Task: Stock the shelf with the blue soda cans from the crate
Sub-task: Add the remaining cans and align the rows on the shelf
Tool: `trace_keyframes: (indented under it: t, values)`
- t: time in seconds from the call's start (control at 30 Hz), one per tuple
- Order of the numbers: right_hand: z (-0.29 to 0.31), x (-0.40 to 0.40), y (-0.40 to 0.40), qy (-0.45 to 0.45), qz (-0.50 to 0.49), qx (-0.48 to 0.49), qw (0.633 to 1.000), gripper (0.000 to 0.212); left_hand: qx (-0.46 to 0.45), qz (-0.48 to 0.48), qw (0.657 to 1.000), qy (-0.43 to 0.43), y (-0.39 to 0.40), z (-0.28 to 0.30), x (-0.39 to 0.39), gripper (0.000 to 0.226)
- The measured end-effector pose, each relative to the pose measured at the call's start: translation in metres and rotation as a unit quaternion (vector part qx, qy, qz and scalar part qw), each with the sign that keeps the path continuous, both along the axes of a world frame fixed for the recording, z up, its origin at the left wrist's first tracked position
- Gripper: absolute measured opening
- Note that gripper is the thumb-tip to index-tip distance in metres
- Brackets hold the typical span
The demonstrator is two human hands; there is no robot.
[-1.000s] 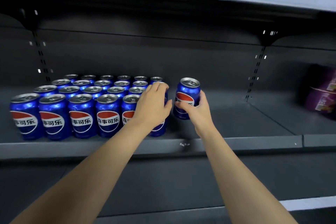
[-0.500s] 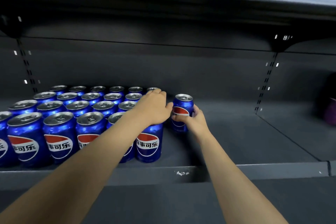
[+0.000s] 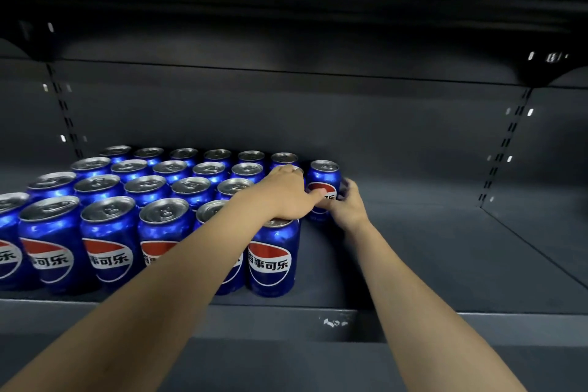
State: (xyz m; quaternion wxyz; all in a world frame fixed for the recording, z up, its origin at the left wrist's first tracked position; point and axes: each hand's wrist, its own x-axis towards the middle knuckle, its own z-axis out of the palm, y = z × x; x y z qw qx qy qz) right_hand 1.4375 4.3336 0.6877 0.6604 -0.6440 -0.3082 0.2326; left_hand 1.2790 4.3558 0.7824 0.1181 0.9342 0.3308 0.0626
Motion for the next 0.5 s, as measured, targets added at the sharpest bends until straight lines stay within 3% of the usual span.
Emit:
trace_keyframes:
  t: [0.23, 0.5]
  values:
    - [-0.010, 0.004, 0.015, -0.032, -0.027, -0.022, 0.999, 0.048, -0.013, 0.016, 1.000, -0.016, 0.006, -0.006, -0.003, 0.075]
    - [-0.009, 0.006, 0.022, -0.087, -0.048, -0.043, 0.994, 0.052, 0.010, 0.018, 0.999, -0.039, 0.005, -0.012, -0.002, 0.069]
